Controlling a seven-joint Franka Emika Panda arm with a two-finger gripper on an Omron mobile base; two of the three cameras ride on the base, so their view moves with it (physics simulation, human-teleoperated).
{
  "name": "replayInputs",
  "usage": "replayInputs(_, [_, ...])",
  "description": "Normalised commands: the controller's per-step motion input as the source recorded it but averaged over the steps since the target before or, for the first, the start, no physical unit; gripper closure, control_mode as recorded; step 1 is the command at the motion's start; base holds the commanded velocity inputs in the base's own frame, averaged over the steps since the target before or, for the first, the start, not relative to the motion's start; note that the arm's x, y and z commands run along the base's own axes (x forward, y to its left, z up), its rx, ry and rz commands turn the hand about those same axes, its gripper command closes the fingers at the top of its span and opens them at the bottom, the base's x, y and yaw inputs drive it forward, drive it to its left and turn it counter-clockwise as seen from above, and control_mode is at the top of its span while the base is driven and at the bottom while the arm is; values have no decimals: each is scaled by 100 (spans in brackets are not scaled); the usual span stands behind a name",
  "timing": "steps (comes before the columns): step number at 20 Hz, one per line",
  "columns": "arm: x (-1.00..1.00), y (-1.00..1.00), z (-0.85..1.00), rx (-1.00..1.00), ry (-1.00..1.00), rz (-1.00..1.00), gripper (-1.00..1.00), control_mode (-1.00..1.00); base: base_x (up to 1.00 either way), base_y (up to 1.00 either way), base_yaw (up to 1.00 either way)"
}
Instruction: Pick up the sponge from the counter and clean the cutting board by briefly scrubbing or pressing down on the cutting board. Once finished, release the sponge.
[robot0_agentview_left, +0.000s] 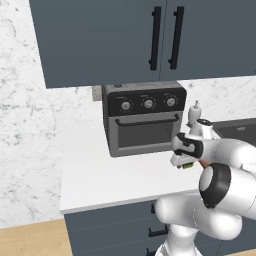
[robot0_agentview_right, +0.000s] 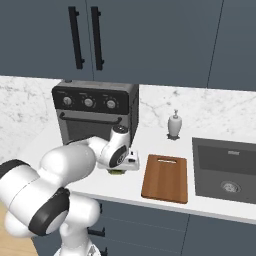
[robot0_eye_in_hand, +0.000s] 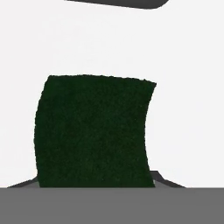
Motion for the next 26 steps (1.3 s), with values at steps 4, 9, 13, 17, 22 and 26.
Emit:
replayInputs(4, [18, 6, -21, 0, 0, 5, 100, -100, 0, 0, 0])
replayInputs(9, [16, 6, -14, 0, 0, 4, -100, -100, 0, 0, 0])
replayInputs(13, [5, 4, 0, 0, 0, 4, -100, -100, 0, 0, 0])
replayInputs(17, [0, 8, 0, 0, -1, 3, -100, -100, 0, 0, 0])
replayInputs(22, [0, 8, 0, 0, -3, 1, -100, -100, 0, 0, 0])
replayInputs(26, [-16, 3, 5, 0, -2, 0, -100, -100, 0, 0, 0])
